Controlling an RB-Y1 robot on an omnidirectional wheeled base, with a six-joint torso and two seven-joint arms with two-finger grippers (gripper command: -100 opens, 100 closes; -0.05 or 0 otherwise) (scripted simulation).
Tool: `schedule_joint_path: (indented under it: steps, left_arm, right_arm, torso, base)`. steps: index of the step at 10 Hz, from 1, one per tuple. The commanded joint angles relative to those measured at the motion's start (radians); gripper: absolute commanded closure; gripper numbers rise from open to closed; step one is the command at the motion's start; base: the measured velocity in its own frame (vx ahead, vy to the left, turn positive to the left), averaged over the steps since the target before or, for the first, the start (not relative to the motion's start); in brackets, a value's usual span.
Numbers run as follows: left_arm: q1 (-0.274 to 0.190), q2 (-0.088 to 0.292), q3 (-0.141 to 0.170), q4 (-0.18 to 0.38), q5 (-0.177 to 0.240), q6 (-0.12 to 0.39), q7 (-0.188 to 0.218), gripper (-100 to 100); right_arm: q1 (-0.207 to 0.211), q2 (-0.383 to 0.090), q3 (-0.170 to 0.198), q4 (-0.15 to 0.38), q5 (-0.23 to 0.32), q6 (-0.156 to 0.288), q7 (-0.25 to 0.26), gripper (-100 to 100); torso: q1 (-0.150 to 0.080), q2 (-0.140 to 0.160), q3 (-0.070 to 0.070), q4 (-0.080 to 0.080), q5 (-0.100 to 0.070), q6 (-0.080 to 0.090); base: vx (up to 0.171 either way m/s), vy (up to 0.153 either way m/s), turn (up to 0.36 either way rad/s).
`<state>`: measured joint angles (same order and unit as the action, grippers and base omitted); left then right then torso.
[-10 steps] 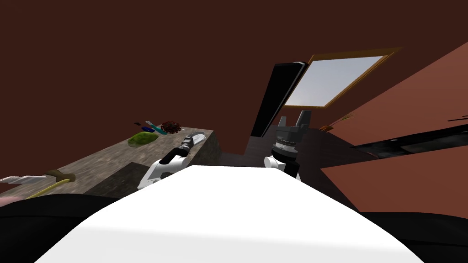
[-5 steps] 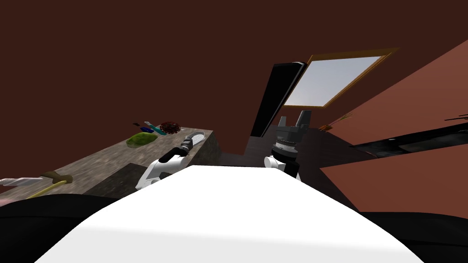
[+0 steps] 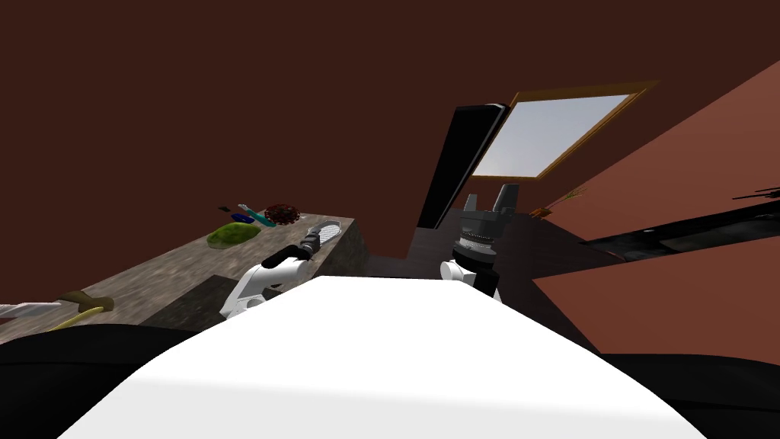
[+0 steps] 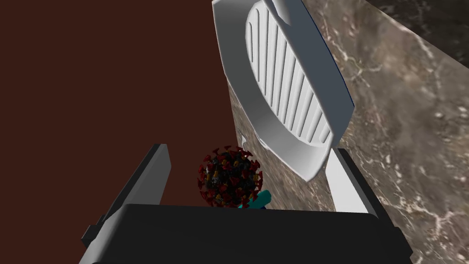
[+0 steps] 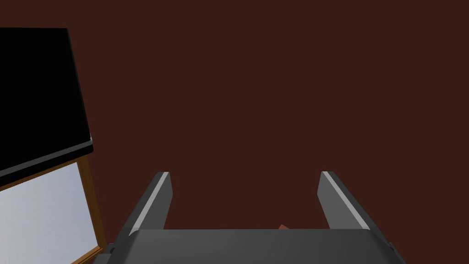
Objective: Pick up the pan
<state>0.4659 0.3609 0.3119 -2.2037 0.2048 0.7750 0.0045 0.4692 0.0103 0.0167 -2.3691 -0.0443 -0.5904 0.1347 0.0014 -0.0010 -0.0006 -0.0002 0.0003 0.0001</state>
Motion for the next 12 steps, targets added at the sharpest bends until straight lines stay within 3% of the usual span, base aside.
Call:
schedule_joint_path:
  steps: [1,8,11,12]
  left_arm:
    - [0.001,0.006,0.004,0.007,0.012,0.034,-0.001,-100]
    - [-0.017,0.049,0.019,0.011,0.086,0.218,-0.011,-100]
    - [-0.022,0.061,0.019,0.012,0.104,0.269,-0.016,-100]
    - [-0.026,0.072,0.019,0.014,0.123,0.309,-0.021,-100]
  right_arm:
    - [0.000,0.000,0.000,0.000,0.000,0.000,0.000,0]
    - [0.000,0.000,0.000,0.000,0.000,0.000,0.000,0]
    - [0.000,0.000,0.000,0.000,0.000,0.000,0.000,0]
    - [0.000,0.000,0.000,0.000,0.000,0.000,0.000,0]
  torso:
    - [0.000,0.000,0.000,0.000,0.000,0.000]
    - [0.001,0.000,0.000,0.000,0.000,0.000]
    - [0.002,-0.001,0.000,0.000,0.000,0.000]
    - [0.002,0.000,0.000,0.000,0.001,0.000]
  base:
    - [0.012,0.019,-0.015]
    - [0.015,0.035,-0.024]
    - [0.021,0.045,-0.026]
    - [0.020,0.055,-0.036]
